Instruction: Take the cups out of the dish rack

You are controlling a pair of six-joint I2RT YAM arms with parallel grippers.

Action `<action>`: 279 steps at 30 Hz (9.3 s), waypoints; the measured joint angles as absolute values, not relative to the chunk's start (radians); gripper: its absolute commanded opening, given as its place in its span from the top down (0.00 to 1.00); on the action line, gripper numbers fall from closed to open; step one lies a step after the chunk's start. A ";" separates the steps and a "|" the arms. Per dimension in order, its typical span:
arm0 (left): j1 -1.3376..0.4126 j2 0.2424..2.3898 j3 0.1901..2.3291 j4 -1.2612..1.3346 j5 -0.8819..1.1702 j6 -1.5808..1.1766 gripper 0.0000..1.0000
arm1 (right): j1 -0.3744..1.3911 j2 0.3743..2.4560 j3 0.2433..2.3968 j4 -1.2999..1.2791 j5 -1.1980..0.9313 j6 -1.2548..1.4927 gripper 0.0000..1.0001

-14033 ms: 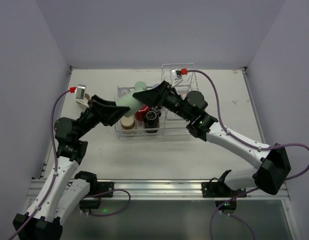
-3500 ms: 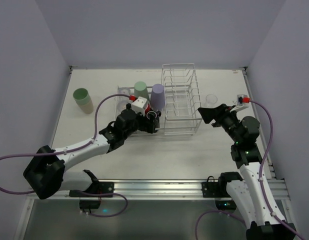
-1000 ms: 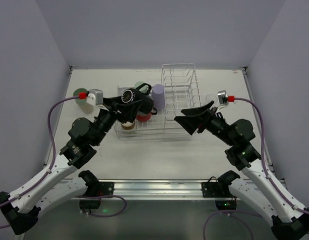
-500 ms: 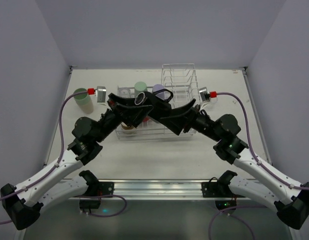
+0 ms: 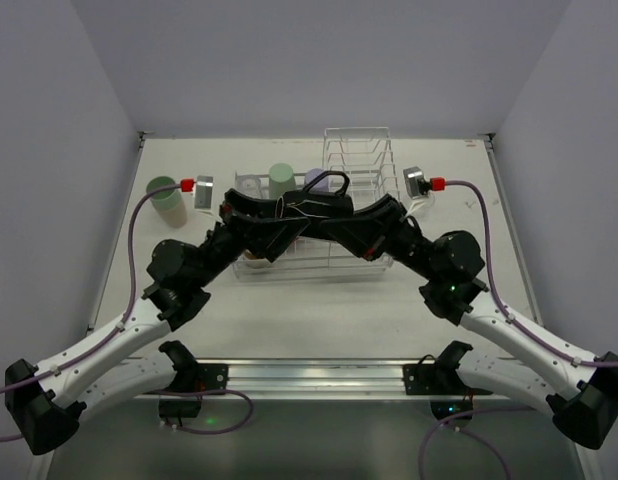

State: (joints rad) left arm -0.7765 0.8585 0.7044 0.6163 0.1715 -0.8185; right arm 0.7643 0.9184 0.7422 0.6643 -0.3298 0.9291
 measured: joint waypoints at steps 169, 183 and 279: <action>-0.720 0.639 0.686 0.221 0.027 -0.681 0.89 | 0.616 0.645 0.702 0.254 -0.538 0.794 0.12; -0.720 0.693 0.605 0.454 0.215 -0.831 0.88 | 0.877 0.864 0.743 0.388 -0.410 0.791 0.25; -0.622 1.316 0.910 0.015 -0.153 -0.090 0.00 | 0.083 0.727 0.619 -0.143 -0.140 0.545 0.02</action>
State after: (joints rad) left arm -0.6224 1.3159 0.9096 0.0147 -0.1528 -0.0902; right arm 0.0834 0.7269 0.6193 -0.1429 -0.1398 0.5446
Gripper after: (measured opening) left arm 0.997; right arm 0.952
